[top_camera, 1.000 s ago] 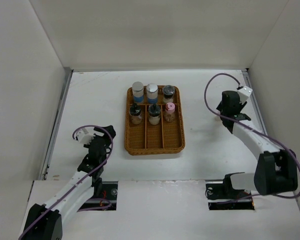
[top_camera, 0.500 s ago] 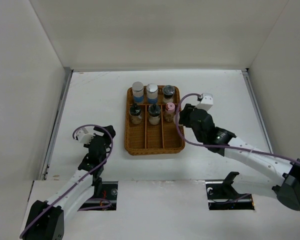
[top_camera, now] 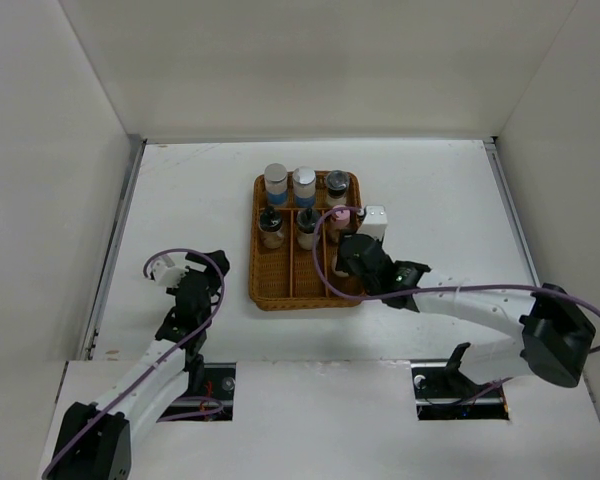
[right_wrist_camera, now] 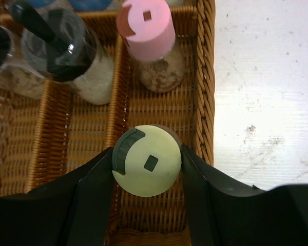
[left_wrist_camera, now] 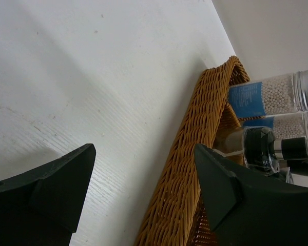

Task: Organize the condiment bottles

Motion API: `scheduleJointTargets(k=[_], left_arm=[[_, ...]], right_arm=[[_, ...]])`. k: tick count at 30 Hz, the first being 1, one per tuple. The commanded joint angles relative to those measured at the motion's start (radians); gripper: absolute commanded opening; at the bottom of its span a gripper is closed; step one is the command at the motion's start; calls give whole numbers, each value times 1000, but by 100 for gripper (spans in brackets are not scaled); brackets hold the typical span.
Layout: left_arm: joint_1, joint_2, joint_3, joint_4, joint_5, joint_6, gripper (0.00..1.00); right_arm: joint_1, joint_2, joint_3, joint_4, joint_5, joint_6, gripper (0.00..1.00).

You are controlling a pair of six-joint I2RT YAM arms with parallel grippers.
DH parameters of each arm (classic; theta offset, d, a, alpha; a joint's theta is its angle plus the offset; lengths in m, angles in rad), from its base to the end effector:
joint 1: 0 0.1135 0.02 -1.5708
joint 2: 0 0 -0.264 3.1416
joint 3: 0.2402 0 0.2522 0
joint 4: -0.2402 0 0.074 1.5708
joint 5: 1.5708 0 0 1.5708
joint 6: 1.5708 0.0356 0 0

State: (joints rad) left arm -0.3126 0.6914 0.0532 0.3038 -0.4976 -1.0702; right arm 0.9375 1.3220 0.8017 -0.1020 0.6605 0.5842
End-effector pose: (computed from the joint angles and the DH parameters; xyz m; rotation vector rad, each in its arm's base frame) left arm 0.1466 -0.0295 0.1495 -1.0007 1.6049 -0.4797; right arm 0.1835 0.2130 0.2401 -0.0051 2.0559 0.2140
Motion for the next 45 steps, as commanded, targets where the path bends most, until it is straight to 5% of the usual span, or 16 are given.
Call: scheduleJointTargets(k=[1,5,12,16,21,27,36,45], left_arm=[[11,11,-9,38,17,6,77],[19,33,-1,35,33,23,76],[42,54,24,41,122,87,75],[47,51,30,24,116,95,74],[53,31,45,-9,96,95,73],[31,66,74,-43,83,144,52],[28,100,183,-179,114,230,61],[60,151,307,-339,159,213,64]], right_arm=[[13,35,5,36,39,25,48],[27,54,-2,47,42,39,58],[34,-81,-10,51,119,-1,100],[-51,-202,-48,96,139,-44,100],[-307,-270,-154,260,81,-32,100],[-522,-126,-156,404,-56,23,100],[-524,86,-105,490,-64,23,100],[-499,108,-145,519,-84,54,100]])
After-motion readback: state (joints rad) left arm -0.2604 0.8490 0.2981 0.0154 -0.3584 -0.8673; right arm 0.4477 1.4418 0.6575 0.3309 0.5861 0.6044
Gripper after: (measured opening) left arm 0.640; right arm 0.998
